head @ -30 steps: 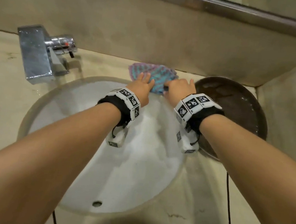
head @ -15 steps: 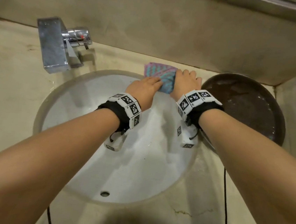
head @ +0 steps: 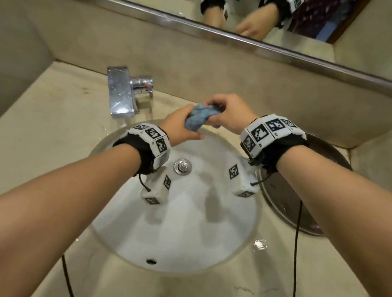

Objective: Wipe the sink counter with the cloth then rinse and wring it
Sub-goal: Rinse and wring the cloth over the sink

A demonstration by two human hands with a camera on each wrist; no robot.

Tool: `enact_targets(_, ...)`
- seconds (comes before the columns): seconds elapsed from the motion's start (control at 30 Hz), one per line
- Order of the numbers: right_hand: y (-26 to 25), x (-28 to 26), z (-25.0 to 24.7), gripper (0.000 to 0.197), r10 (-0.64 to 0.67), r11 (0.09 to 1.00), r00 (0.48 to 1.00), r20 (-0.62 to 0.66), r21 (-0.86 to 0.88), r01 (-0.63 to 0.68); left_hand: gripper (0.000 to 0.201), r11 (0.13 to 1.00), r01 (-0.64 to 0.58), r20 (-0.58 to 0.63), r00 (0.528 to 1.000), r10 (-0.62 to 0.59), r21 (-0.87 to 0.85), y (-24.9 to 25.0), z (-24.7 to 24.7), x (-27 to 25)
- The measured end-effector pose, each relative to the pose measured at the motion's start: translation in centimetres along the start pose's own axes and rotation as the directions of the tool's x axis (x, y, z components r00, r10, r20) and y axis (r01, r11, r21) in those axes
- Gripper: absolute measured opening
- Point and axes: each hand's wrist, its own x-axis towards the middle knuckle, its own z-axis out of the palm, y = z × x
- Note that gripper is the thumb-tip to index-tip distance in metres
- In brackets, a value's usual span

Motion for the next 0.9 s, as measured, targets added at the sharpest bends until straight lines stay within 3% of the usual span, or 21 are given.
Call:
enact_targets(0.07, -1.2, -0.1, -0.3, 0.027, -0.032, 0.998, 0.998, -0.046, 0.044, 0.034, 0.053, 0.999, 0.035, -0.045, 0.998, -0.036, -0.023, -0.1, -1.3, -0.3)
enact_targets(0.23, -2.3, 0.4, -0.7, 0.03, 0.014, 0.994, 0.985, -0.173, 0.113, 0.005, 0.043, 0.965, 0.123, -0.004, 0.992, -0.127, -0.231, 0.6, -3.3, -1.3)
enact_targets(0.33, -2.9, 0.2, -0.3, 0.035, 0.031, 0.997, 0.994, -0.107, 0.072, -0.023, 0.027, 0.953, 0.136, -0.023, 0.989, -0.147, -0.272, 1.0, -4.3, -1.6)
enact_targets(0.4, -3.5, -0.1, 0.1, 0.042, 0.02, 0.996, 0.999, -0.033, 0.089, -0.017, 0.028, 0.925, 0.16, -0.042, 0.982, -0.185, -0.344, 1.1, -4.9, -1.7)
enact_targets(0.47, -3.9, -0.2, 0.6, 0.046, 0.004, 0.988, 0.998, -0.056, 0.157, 0.005, 0.031, 0.851, 0.132, -0.055, 0.981, -0.186, -0.509, 1.4, -5.4, -1.8)
enact_targets(0.53, -4.3, -0.2, 1.2, 0.044, 0.021, 0.979, 0.987, -0.16, 0.205, 0.013, 0.028, 0.748, 0.1, -0.057, 0.982, -0.18, -0.656, 1.9, -5.8, -1.9)
enact_targets(0.63, -5.1, 0.1, 1.9, 0.041, 0.066, 0.967, 0.976, -0.207, 0.254, -0.011, 0.017, 0.712, 0.184, -0.029, 0.961, -0.276, -0.677, 2.8, -5.6, -1.9)
enact_targets(0.7, -5.5, 0.5, 2.1, 0.043, 0.079, 0.966, 0.982, -0.171, 0.255, -0.034, 0.024, 0.702, 0.259, 0.0, 0.938, -0.346, -0.663, 2.8, -5.2, -2.1)
enact_targets(0.73, -5.6, 0.7, 2.0, 0.043, 0.09, 0.967, 0.985, -0.148, 0.251, -0.05, 0.029, 0.653, 0.278, 0.056, 0.939, -0.339, -0.704, 2.9, -5.0, -2.2)
enact_targets(0.8, -5.6, 0.6, 1.8, 0.038, 0.116, 0.967, 0.989, -0.091, 0.238, -0.091, 0.034, 0.469, 0.303, 0.187, 0.942, -0.277, -0.83, 2.7, -5.0, -2.1)
enact_targets(0.87, -5.4, 0.1, 1.8, 0.03, 0.136, 0.917, 0.991, -0.007, 0.38, -0.123, 0.04, 0.347, 0.321, 0.233, 0.934, -0.271, -0.881, 2.5, -5.5, -2.4)
enact_targets(0.9, -5.3, -0.2, 1.8, 0.028, 0.148, 0.854, 0.988, 0.054, 0.496, -0.155, 0.047, 0.354, 0.32, 0.233, 0.935, -0.267, -0.879, 2.3, -5.6, -2.3)
